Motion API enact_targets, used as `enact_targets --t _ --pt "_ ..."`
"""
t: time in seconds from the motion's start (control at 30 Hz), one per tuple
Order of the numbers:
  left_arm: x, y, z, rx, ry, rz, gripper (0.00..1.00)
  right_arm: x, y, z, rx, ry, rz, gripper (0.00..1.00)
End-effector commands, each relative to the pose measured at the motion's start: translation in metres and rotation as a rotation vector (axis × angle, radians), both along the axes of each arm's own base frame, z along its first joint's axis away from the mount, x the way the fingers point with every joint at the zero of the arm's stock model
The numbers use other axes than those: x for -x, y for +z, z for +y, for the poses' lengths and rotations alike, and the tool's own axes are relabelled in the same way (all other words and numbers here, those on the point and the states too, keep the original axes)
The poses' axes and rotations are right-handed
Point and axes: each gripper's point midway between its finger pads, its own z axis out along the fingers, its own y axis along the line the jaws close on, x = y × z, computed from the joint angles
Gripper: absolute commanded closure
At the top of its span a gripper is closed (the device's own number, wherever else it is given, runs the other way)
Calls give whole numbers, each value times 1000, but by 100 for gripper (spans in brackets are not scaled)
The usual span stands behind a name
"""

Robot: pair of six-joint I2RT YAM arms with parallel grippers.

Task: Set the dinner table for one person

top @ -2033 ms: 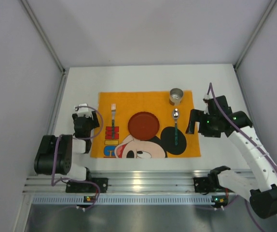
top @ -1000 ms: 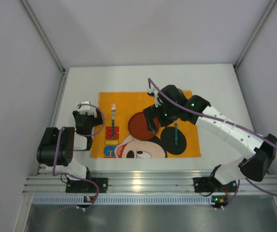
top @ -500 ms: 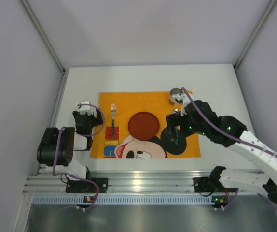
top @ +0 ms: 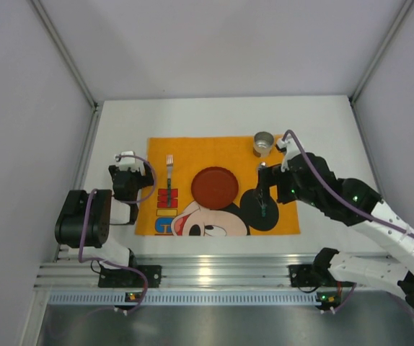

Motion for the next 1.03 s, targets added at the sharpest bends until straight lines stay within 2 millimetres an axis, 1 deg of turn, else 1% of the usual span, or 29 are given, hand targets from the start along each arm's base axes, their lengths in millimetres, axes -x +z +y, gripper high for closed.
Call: enact_targets --t 0.0,0.17,0.2,0.27,0.3,0.33,0.37,0.4,0.43,0.47,0.5,0.67,0.83,0.87,0.9,1.0 --pt "-13 29 -3 -2 -16 -104 1 -16 38 6 -80 -45 -97 0" --pt "-13 28 -2 -1 -12 -102 1 -31 61 18 -138 -75 -150 0" --pt "-13 30 -2 -3 -14 -105 1 -38 60 19 -126 -99 -151 0" --pt "-13 29 -2 -3 -14 -104 1 -44 67 20 -131 -130 -162 0" --pt "-13 30 -2 -2 -14 -105 1 -50 66 19 -134 -171 -163 0" --pt "-13 29 -2 -3 -13 -104 1 -55 72 18 -159 -206 -184 0" --pt "-13 30 -2 -3 -13 -105 1 -59 72 15 -170 -246 -193 0" --pt "-13 30 -2 -3 -14 -105 1 -65 76 4 -192 -337 -216 0" --pt "-13 29 -2 -3 -14 -104 1 -69 81 0 -216 -374 -239 0" --pt "-13 29 -2 -3 -14 -104 1 -70 80 -3 -207 -386 -253 0" --pt "-13 30 -2 -3 -14 -105 1 -71 86 -5 -219 -387 -276 0" --pt "-13 30 -2 -3 -13 -105 1 -67 87 -8 -219 -371 -283 0" --pt "-13 30 -2 -3 -14 -105 1 -65 88 -5 -233 -357 -274 0" --pt "-13 29 -2 -3 -14 -104 1 -64 90 -3 -238 -343 -273 0" --pt "-13 29 -2 -3 -13 -104 1 -63 94 5 -258 -301 -282 0" --pt "-13 30 -2 -3 -14 -105 1 -64 93 3 -252 -312 -284 0"
